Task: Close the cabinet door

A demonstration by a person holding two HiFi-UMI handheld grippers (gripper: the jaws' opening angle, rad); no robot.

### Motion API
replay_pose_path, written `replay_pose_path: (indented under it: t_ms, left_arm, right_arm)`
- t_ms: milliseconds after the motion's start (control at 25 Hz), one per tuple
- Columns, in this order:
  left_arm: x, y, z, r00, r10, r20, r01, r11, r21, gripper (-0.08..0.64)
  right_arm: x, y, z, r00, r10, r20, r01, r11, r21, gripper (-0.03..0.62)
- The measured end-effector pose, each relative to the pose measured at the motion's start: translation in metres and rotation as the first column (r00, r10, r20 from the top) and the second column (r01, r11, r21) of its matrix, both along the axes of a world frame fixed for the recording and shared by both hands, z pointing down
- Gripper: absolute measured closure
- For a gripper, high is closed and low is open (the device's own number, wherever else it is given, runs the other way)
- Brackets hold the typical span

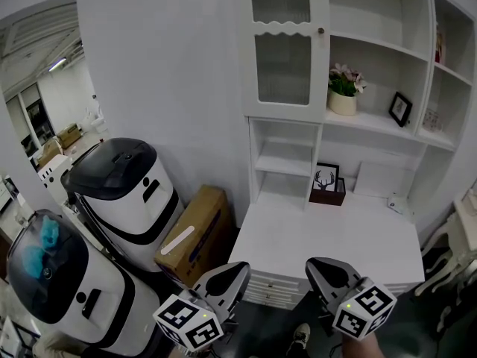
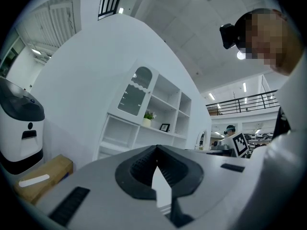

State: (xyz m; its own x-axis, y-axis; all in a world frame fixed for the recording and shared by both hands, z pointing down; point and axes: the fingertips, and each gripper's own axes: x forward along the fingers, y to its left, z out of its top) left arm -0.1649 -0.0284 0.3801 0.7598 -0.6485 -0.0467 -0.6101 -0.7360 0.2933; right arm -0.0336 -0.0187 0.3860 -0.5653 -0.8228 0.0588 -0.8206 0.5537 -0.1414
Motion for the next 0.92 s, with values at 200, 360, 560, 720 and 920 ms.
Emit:
replay_pose_path:
  t_ms: [200, 360, 560, 720, 920]
  left_arm:
    - [0.007, -0.002, 0.001, 1.0, 0.007, 0.001, -0.007, 1.0, -0.003, 0.554]
    - [0.014, -0.004, 0.006, 1.0, 0.017, 0.005, -0.017, 1.0, -0.015, 0.554]
    - [0.019, -0.007, 0.007, 1.0, 0.025, 0.008, -0.025, 1.0, -0.018, 0.554]
    - [0.02, -0.01, 0.008, 1.0, 0.027, 0.01, -0.027, 0.999, -0.02, 0.554]
    - [0.018, -0.015, 0.008, 1.0, 0.027, 0.01, -0.027, 1.0, -0.016, 0.554]
  right_arm:
    - [0.005, -0.001, 0.0, 1.0, 0.002, -0.001, -0.002, 1.0, -0.001, 0.588]
    - [0.011, -0.003, 0.004, 1.0, 0.011, 0.006, -0.011, 1.0, -0.01, 0.588]
    - [0.019, -0.007, 0.004, 1.0, 0.027, 0.013, -0.027, 1.0, -0.012, 0.588]
    - [0.02, -0.009, 0.003, 1.0, 0.028, 0.013, -0.028, 1.0, -0.011, 0.588]
    - [0.017, -0.014, 0.005, 1.0, 0.024, 0.012, -0.024, 1.0, -0.01, 0.588]
